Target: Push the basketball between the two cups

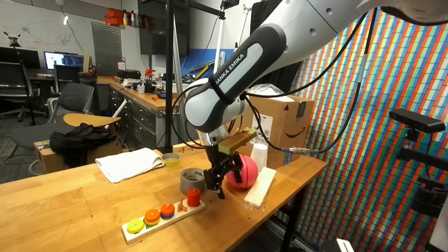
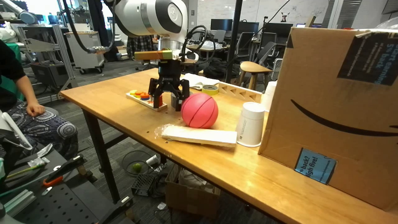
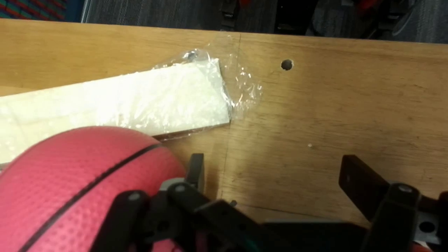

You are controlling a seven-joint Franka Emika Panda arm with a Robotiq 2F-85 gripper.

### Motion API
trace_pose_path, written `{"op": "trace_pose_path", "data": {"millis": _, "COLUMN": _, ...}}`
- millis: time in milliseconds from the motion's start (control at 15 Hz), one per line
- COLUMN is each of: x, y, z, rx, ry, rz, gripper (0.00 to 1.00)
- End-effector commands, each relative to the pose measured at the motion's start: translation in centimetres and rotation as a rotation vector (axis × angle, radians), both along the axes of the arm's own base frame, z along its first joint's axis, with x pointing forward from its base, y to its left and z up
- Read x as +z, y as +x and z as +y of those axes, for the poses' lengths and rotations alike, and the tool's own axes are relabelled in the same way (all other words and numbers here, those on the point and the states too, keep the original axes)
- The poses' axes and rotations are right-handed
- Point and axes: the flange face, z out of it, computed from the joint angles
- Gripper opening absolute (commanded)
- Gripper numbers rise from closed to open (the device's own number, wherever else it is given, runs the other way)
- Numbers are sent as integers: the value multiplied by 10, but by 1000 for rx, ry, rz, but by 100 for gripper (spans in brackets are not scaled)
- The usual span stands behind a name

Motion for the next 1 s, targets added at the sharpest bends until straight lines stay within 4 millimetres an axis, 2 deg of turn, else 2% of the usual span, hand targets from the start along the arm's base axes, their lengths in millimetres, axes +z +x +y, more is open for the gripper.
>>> {"op": "trace_pose_path", "data": {"millis": 0, "x": 33, "y": 34, "z": -10, "rx": 29, "ry": -49, "rz": -62, "gripper": 100}}
{"op": "trace_pose_path", "data": {"millis": 267, "x": 79, "y": 85, "z": -22, "rx": 73, "ry": -106, "rz": -186, "gripper": 100}}
{"op": "trace_pose_path", "data": {"millis": 467, "x": 89, "y": 104, "z": -24, "rx": 81, "ry": -106, "rz": -235, "gripper": 100}}
{"op": "trace_pose_path", "data": {"millis": 600, "x": 83, "y": 101, "z": -26, "rx": 70, "ry": -94, "rz": -234, "gripper": 100}}
{"op": "trace_pose_path", "data": {"millis": 933, "x": 55, "y": 70, "z": -26, "rx": 36, "ry": -61, "rz": -180, "gripper": 100}}
